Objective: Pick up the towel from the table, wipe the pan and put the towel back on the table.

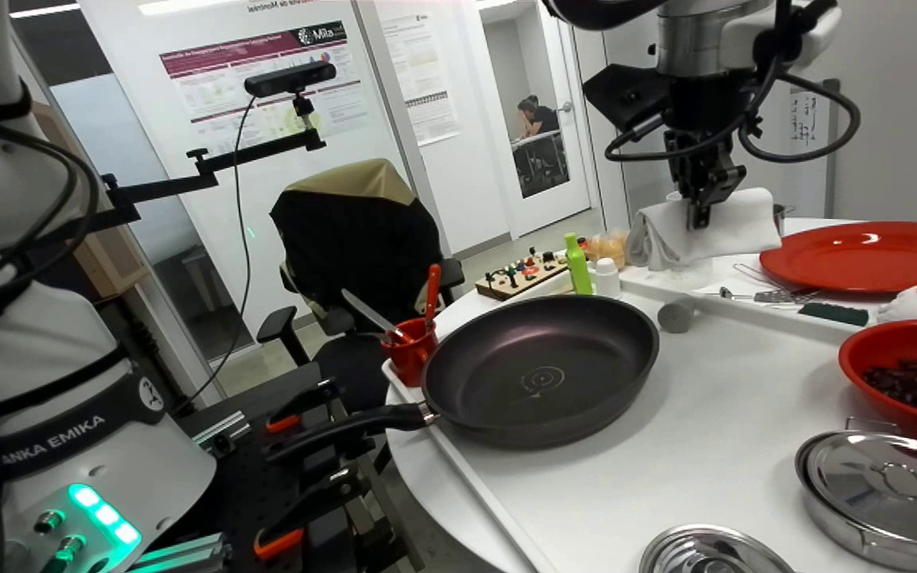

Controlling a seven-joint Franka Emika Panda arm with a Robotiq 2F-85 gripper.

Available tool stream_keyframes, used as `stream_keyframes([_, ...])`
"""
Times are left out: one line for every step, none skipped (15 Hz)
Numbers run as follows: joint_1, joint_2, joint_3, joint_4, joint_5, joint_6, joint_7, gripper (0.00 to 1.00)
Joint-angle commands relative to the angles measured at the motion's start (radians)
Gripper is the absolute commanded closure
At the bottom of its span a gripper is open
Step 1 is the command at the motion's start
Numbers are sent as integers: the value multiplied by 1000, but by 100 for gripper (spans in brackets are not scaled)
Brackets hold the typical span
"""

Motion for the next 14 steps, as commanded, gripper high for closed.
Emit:
stream_keyframes([-6, -159, 7, -186, 37, -21, -111, 91])
stream_keyframes([-3, -188, 3, -223, 34, -30, -133, 92])
stream_keyframes([2, -217, -2, -263, 29, -36, -155, 92])
stream_keyframes([8, -241, -9, -299, 21, -40, -173, 92])
stream_keyframes([15, -264, -14, -332, 15, -42, -189, 92])
stream_keyframes([21, -284, -20, -364, 8, -42, -204, 92])
stream_keyframes([27, -301, -25, -393, 2, -36, -219, 91])
stream_keyframes([34, -313, -30, -418, -9, -31, -231, 92])
stream_keyframes([42, -323, -36, -441, -21, -24, -237, 91])
stream_keyframes([50, -331, -41, -462, -32, -15, -244, 91])
stream_keyframes([58, -332, -45, -479, -42, 0, -248, 91])
stream_keyframes([65, -327, -47, -491, -47, 18, -253, 91])
stream_keyframes([70, -315, -46, -498, -44, 44, -265, 91])
stream_keyframes([72, -304, -41, -507, -34, 83, -285, 91])
